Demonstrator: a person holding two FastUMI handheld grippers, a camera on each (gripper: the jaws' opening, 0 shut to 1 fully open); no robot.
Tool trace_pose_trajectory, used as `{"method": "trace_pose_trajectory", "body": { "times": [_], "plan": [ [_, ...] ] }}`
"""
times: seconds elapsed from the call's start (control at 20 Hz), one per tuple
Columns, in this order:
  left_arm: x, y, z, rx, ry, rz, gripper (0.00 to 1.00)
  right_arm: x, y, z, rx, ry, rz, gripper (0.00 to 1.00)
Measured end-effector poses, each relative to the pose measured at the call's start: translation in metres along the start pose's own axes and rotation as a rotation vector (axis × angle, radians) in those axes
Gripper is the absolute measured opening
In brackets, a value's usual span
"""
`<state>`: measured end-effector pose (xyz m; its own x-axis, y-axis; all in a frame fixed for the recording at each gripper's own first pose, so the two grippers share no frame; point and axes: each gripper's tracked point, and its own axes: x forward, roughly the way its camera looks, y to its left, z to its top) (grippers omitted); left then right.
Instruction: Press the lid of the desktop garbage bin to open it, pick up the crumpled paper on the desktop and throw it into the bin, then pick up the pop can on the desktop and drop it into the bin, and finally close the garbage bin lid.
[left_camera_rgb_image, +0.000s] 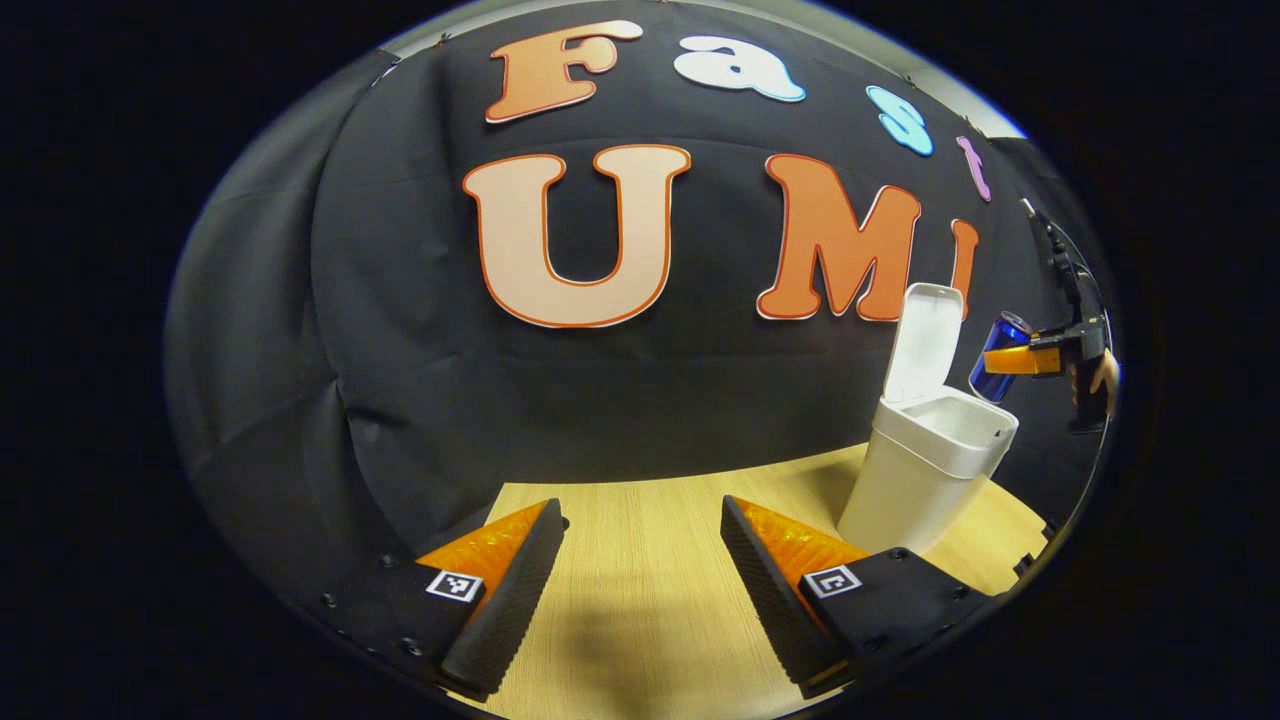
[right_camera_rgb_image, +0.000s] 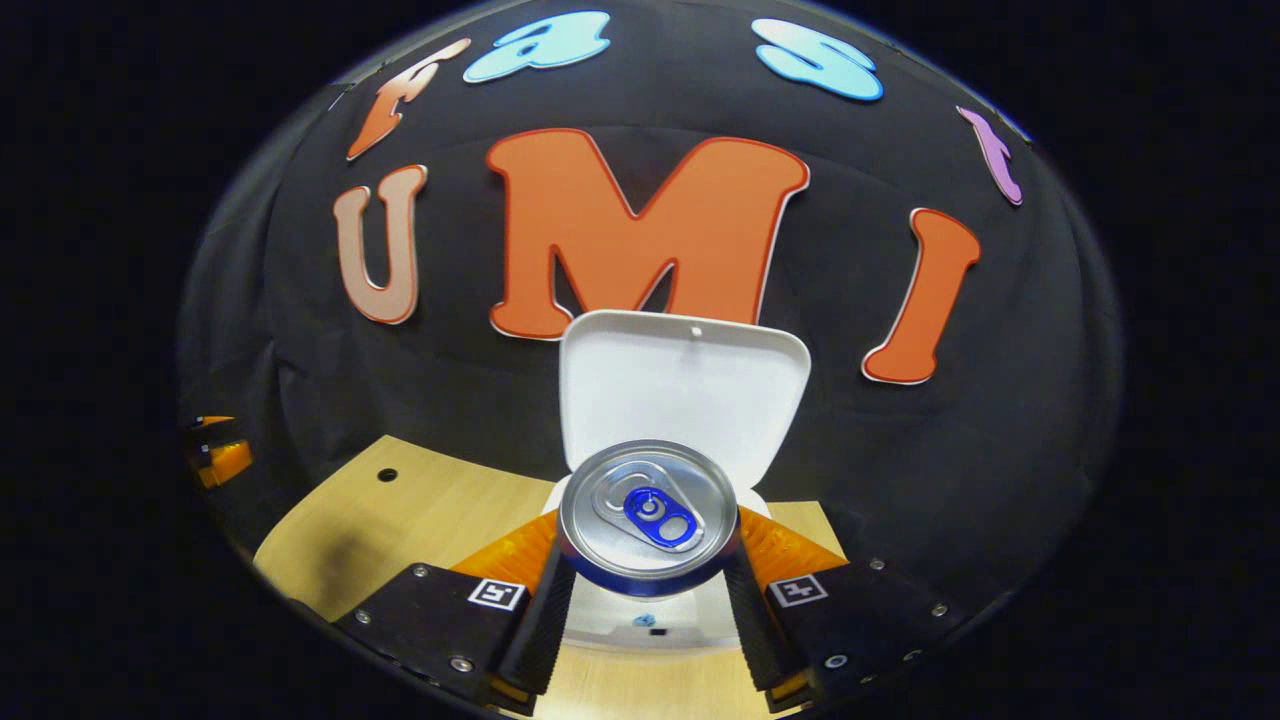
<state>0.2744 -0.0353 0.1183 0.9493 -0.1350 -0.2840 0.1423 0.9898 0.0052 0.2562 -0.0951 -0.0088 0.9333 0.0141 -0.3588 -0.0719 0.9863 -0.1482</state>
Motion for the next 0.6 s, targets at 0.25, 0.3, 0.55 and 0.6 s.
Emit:
{"method": "trace_pose_trajectory", "body": {
  "times": [0.25,0.3,0.55,0.6],
  "plan": [
    [0.002,0.006,-0.007,-0.01,0.019,0.014,1.0,0.037,-0.023,-0.031,0.03,0.068,-0.033,0.74],
    [0.001,0.008,-0.008,-0.012,0.022,0.018,1.0,0.041,-0.028,-0.04,0.031,0.085,-0.039,0.74],
    [-0.001,0.019,-0.017,-0.013,0.04,0.047,1.0,0.051,-0.029,-0.067,0.039,0.133,-0.046,0.74],
    [-0.002,0.02,-0.017,-0.015,0.041,0.051,1.0,0.052,-0.03,-0.07,0.035,0.132,-0.049,0.8]
  ]
}}
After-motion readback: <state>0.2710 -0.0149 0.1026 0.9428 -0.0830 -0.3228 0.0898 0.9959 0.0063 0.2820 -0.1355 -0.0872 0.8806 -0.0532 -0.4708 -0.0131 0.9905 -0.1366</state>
